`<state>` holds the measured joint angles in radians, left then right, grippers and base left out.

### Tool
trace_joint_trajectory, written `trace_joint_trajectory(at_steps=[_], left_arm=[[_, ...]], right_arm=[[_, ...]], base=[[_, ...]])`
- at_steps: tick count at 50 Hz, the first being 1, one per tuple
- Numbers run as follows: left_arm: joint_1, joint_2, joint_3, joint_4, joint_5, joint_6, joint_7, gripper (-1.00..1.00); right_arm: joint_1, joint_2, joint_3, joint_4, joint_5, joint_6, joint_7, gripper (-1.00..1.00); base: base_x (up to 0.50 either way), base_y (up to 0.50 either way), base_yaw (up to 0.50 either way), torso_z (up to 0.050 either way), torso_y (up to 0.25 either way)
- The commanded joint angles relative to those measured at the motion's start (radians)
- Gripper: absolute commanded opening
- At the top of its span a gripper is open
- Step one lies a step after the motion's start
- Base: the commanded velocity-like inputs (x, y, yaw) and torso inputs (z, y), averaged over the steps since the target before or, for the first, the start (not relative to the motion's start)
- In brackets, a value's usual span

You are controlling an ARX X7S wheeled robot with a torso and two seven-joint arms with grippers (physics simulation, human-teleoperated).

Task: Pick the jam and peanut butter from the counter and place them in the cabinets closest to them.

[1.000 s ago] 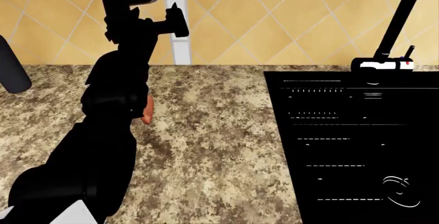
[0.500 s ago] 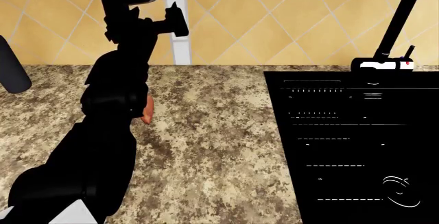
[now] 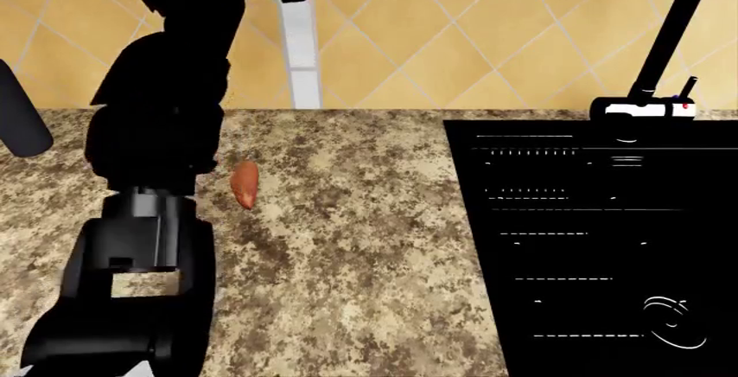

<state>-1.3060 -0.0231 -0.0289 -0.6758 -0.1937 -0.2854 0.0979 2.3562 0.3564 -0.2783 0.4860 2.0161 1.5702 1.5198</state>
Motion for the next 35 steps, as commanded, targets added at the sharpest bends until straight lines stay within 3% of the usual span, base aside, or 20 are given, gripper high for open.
trace_joint_trajectory(at_steps=[1,12,24,35], left_arm=[[0.109,-0.040,0.082,0.622,-0.086,-0.372,-0.080,1.00],[0.146,-0.073,0.095,0.862,-0.131,-0.507,-0.121,1.00],[0.180,-0.111,0.049,1.134,-0.194,-0.687,-0.195,1.00],[0.215,-0.128,-0.016,1.297,-0.241,-0.765,-0.240,1.00]], right_arm=[[0.000,0.049,-0.048,-0.079,0.076,0.000,0.051,1.00],[0.000,0.070,-0.030,-0.149,0.090,-0.010,0.051,1.00],[0.000,0.188,-0.154,-0.320,0.267,-0.199,0.051,1.00],[0.000,0.263,-0.150,-0.466,0.347,-0.304,0.051,1.00]], base=[[0.00,0.00,0.00,0.000,0.000],[0.00,0.00,0.00,0.000,0.000],[0.00,0.00,0.00,0.000,0.000],[0.00,0.00,0.00,0.000,0.000]])
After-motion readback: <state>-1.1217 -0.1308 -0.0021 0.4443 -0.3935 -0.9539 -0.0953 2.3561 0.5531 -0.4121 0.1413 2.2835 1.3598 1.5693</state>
